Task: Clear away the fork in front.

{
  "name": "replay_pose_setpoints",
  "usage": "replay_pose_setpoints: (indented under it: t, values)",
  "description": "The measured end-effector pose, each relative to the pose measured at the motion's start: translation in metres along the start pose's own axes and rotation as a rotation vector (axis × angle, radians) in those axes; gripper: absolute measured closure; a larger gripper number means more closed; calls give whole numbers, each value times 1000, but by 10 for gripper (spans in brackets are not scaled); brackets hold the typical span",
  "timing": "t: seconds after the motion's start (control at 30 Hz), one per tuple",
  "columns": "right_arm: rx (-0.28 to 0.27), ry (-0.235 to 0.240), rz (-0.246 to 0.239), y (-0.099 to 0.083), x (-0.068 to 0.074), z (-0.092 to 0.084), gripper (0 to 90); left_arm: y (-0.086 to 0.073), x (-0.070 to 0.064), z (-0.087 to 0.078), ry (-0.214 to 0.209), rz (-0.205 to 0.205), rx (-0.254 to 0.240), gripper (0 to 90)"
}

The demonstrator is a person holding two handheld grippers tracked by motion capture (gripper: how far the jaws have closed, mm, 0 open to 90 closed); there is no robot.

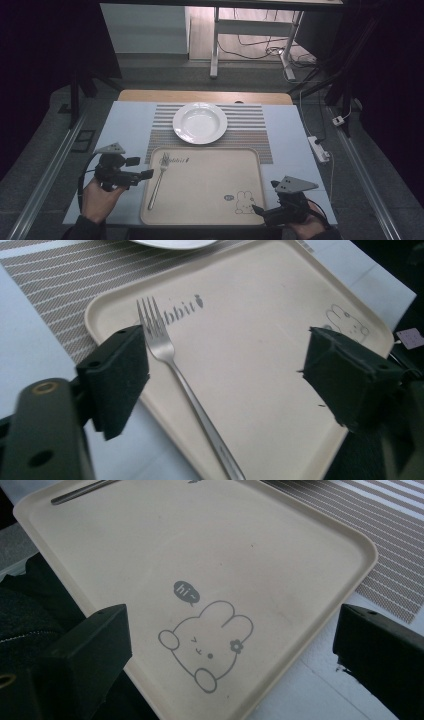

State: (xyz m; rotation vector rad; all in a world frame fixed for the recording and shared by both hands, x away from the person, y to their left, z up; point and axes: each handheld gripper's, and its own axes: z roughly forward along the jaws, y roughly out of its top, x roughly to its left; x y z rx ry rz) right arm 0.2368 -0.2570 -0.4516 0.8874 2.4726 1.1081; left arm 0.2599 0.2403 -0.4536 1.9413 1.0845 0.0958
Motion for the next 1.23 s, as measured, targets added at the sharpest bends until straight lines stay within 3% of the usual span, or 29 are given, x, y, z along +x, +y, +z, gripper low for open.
replay_pose_setpoints:
  t: [0.27, 0.6, 0.9, 1.13, 1.23]
  values:
    - [-14, -23, 45, -8, 0, -10, 17, -34, -9, -30, -2, 42, -46, 44]
    - [-12, -51, 86, -15, 0, -18, 17, -64, -9, -51, 33, 17, -62, 0]
    - [10, -64, 124, -21, -1, -22, 17, -79, -9, -56, 58, -12, -14, 0]
    - [19, -69, 142, -23, -2, -24, 17, -80, -15, -54, 102, 18, 34, 0]
    - [23, -65, 146, -23, -2, -24, 17, -78, -15, -51, 102, 25, 50, 0]
